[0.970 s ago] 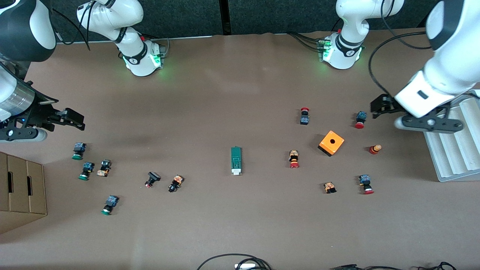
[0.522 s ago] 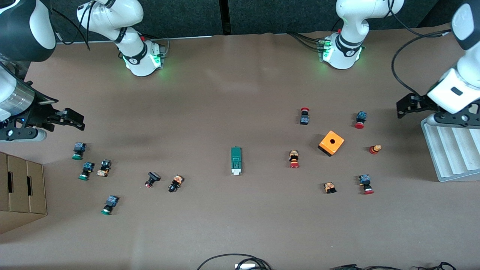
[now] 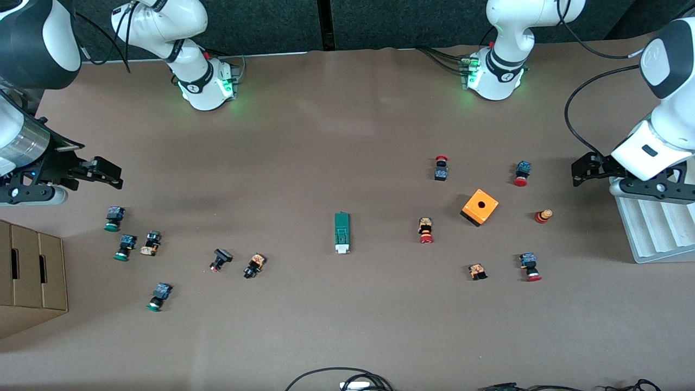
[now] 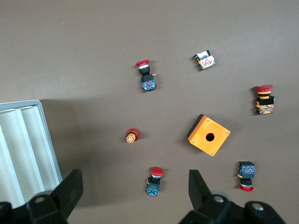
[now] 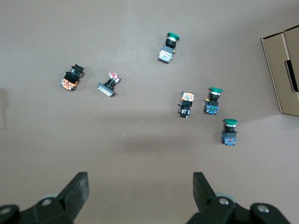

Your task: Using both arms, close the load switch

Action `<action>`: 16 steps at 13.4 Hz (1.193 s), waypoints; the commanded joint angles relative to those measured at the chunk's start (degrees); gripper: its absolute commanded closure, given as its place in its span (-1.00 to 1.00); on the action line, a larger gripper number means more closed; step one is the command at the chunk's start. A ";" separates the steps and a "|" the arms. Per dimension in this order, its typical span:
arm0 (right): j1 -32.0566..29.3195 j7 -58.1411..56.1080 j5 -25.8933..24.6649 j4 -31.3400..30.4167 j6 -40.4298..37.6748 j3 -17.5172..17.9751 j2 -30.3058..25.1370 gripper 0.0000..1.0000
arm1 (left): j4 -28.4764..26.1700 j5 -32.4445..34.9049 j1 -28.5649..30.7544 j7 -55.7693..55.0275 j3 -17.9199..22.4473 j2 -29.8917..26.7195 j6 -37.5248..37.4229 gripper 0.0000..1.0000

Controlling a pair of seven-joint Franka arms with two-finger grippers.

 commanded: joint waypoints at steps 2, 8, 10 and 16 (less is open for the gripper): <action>-0.47 0.00 0.33 0.73 0.32 0.48 -0.15 -1.00 | -0.63 -0.26 -0.88 0.57 0.54 -1.81 0.84 -1.00; -0.56 0.00 0.33 0.64 0.32 0.40 -0.06 -1.00 | -0.28 -0.09 -0.70 1.01 0.63 -1.46 0.58 -1.00; -0.56 0.00 0.33 0.73 0.32 0.40 -0.06 -1.00 | -0.37 0.00 -0.53 1.10 0.63 -2.07 0.32 -1.00; -0.56 0.00 0.33 0.73 0.50 0.40 -0.06 -1.00 | -0.37 -0.09 0.61 0.93 0.89 -2.51 -0.13 -1.00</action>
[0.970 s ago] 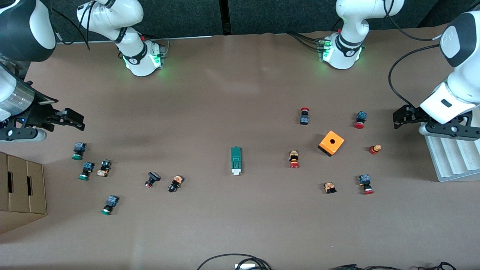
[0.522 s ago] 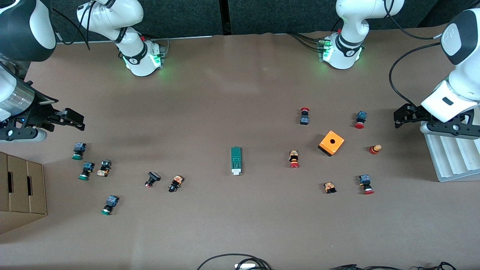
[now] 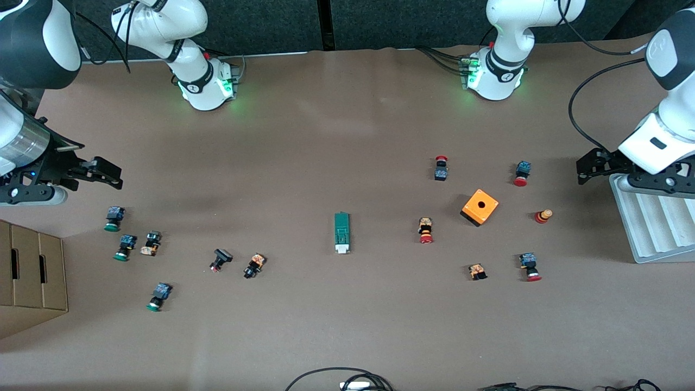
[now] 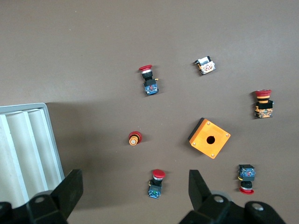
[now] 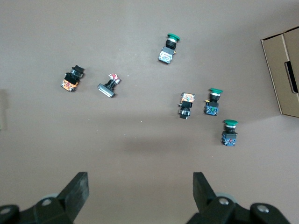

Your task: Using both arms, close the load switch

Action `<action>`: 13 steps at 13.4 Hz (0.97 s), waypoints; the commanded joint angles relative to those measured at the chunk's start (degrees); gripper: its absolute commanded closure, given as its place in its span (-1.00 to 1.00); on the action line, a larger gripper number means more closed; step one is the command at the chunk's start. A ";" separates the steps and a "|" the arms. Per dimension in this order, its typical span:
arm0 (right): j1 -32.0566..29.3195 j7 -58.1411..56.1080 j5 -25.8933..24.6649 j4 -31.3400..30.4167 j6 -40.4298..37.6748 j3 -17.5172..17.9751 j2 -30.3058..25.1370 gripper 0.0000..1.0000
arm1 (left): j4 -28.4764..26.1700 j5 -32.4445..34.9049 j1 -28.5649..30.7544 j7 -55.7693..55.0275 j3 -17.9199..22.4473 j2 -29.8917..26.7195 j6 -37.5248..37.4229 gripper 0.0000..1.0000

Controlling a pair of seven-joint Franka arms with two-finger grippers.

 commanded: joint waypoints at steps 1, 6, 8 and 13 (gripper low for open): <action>-0.56 0.00 0.33 0.60 0.31 0.35 -0.06 -1.00 | -0.43 -0.02 1.07 1.10 0.19 -1.07 -0.41 -1.00; -0.56 -0.09 0.33 0.68 0.40 0.35 -0.06 -1.00 | -0.43 0.50 1.87 0.93 0.28 -1.06 -0.41 -1.00; -0.56 0.00 0.33 0.68 0.31 0.35 -0.06 -1.00 | -0.43 0.51 1.78 1.02 0.37 -0.80 -0.58 -1.00; -0.56 0.00 0.33 0.68 0.40 0.35 -0.06 -1.00 | 0.45 0.77 1.87 1.10 2.11 -0.63 -2.69 -1.00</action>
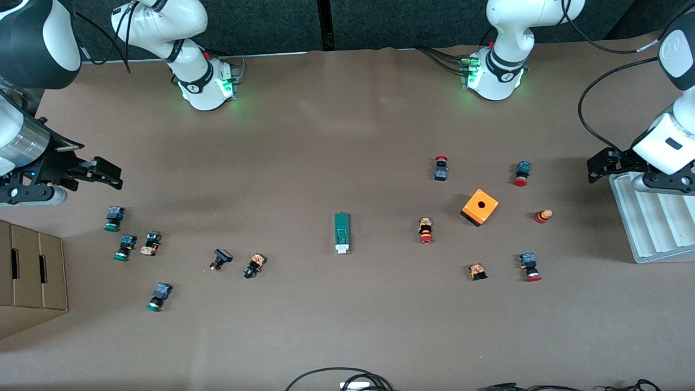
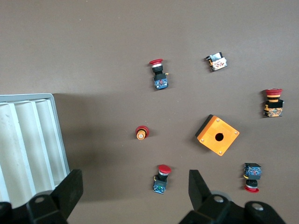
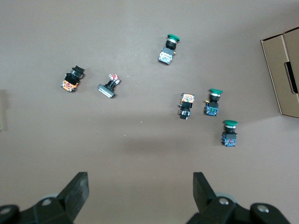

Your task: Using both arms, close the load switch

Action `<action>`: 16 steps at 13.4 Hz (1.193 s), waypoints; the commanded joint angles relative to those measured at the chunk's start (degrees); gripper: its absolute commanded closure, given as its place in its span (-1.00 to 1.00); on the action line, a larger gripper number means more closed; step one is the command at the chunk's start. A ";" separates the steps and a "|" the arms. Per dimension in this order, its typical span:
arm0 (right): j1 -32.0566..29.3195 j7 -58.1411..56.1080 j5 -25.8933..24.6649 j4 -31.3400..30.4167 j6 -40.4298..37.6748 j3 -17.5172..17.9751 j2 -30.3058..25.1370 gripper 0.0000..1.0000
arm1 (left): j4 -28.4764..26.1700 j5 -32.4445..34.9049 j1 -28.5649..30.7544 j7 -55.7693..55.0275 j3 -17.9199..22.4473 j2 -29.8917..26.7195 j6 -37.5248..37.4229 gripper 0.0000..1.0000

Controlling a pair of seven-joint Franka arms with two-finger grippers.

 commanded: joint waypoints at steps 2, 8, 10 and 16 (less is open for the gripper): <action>-0.56 0.00 0.33 0.68 0.29 0.35 -0.06 -1.00 | 0.47 0.52 0.21 1.07 2.13 1.64 -2.24 -1.00; -0.56 0.00 0.33 0.68 0.29 0.35 -0.06 -1.00 | 1.43 3.24 -0.41 0.11 2.31 2.63 -0.33 -1.00; -0.56 -0.09 0.33 0.68 0.29 0.35 -0.06 -1.00 | 0.56 3.07 -0.32 0.19 2.92 2.19 0.13 -1.00; -0.56 -0.09 0.33 0.68 0.29 0.35 -0.06 -1.00 | 1.69 2.19 0.12 -0.51 3.80 -0.27 -3.90 -1.00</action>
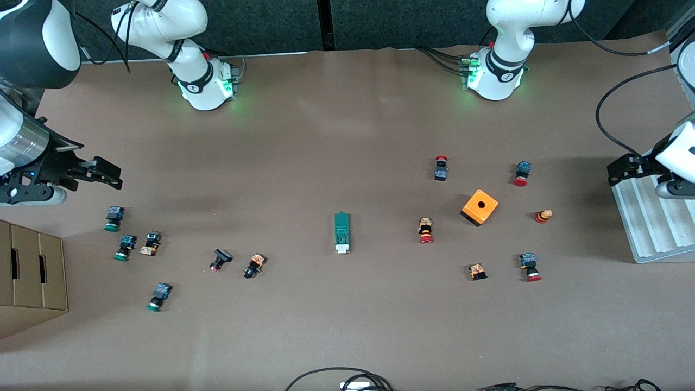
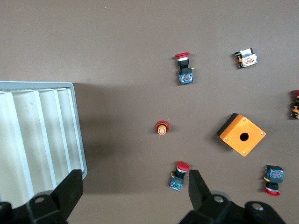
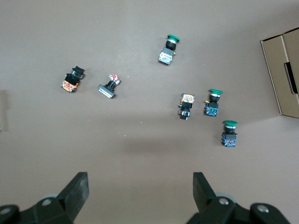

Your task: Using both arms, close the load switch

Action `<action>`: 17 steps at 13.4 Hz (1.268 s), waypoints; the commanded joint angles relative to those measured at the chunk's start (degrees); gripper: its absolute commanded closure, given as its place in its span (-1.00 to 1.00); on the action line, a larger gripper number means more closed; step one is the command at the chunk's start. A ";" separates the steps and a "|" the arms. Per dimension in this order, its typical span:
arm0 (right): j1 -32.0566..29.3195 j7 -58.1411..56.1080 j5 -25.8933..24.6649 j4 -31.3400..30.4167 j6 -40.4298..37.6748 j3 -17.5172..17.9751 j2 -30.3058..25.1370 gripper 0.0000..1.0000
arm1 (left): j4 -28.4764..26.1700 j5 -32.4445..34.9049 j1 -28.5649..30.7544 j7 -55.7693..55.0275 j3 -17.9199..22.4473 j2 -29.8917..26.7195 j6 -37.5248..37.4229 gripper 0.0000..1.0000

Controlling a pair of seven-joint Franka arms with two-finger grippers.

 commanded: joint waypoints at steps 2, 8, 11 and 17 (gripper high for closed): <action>-0.47 0.00 0.33 0.59 0.28 0.35 0.03 -1.00 | 1.89 -0.20 0.23 -5.38 0.29 -1.19 -3.89 -1.00; -0.47 0.00 0.33 0.59 0.63 0.44 0.03 -1.00 | 3.66 -0.11 0.14 -4.19 0.12 -1.10 -8.29 -1.00; -0.47 0.00 0.33 0.59 0.72 0.44 0.03 -1.00 | 3.92 -0.11 -0.03 -4.09 0.03 -1.11 -8.38 -1.00; -0.47 0.00 0.24 0.59 0.72 0.44 0.03 -1.00 | 4.80 -0.11 -0.30 -6.45 -0.15 -0.67 -8.38 -1.00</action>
